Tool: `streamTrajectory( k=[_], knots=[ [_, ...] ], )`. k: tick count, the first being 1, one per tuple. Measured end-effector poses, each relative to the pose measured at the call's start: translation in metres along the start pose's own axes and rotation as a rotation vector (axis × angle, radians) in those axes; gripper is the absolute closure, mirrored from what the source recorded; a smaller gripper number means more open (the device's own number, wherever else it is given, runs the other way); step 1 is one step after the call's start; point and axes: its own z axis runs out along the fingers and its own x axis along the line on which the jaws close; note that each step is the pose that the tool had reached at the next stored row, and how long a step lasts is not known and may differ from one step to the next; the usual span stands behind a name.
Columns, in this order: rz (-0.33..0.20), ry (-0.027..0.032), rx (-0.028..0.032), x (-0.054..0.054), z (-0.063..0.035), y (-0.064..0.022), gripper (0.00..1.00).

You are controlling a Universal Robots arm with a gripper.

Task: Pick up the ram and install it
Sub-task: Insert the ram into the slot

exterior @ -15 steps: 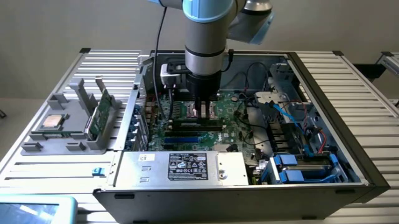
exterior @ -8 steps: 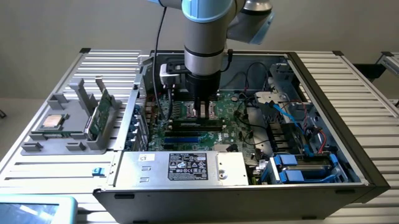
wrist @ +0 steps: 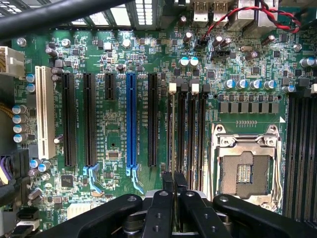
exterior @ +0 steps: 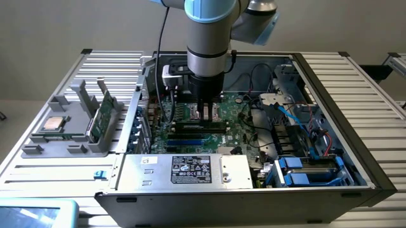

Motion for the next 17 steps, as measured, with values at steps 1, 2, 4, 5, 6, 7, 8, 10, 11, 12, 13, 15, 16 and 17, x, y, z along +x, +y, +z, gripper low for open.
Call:
streamTrajectory(
  k=[1, 2, 4, 5, 6, 7, 8, 10, 11, 12, 13, 15, 16, 17],
  knots=[
    [0.001, 0.0000, 0.0000, 0.0000, 0.0000, 0.0000, 0.89],
    [0.001, 0.0000, 0.0001, 0.0000, 0.0000, 0.0000, 0.89],
    [0.001, 0.0001, 0.0000, 0.0000, 0.0006, 0.0000, 0.89],
    [0.001, 0.0001, 0.0000, 0.0000, 0.0006, 0.0000, 0.89],
    [0.001, 0.0001, 0.0001, 0.0000, 0.0007, 0.0000, 0.89],
    [0.001, -0.0001, 0.0001, 0.0000, 0.0010, 0.0000, 0.89],
    [0.001, -0.0001, 0.0002, 0.0000, 0.0012, 0.0000, 0.89],
    [0.001, 0.0002, 0.0000, 0.0001, 0.0012, 0.0000, 0.89],
    [0.001, 0.0001, 0.0001, 0.0001, 0.0014, 0.0001, 0.89],
    [0.001, 0.0001, 0.0000, 0.0001, 0.0015, 0.0000, 0.89],
    [0.001, 0.0001, 0.0000, 0.0001, 0.0016, 0.0001, 0.89],
    [0.001, -0.0002, 0.0001, 0.0000, 0.0021, 0.0001, 0.89],
    [0.001, -0.0002, 0.0002, 0.0001, 0.0024, 0.0001, 0.89],
    [0.001, -0.0002, 0.0002, 0.0001, 0.0026, 0.0001, 0.89]
  ],
)
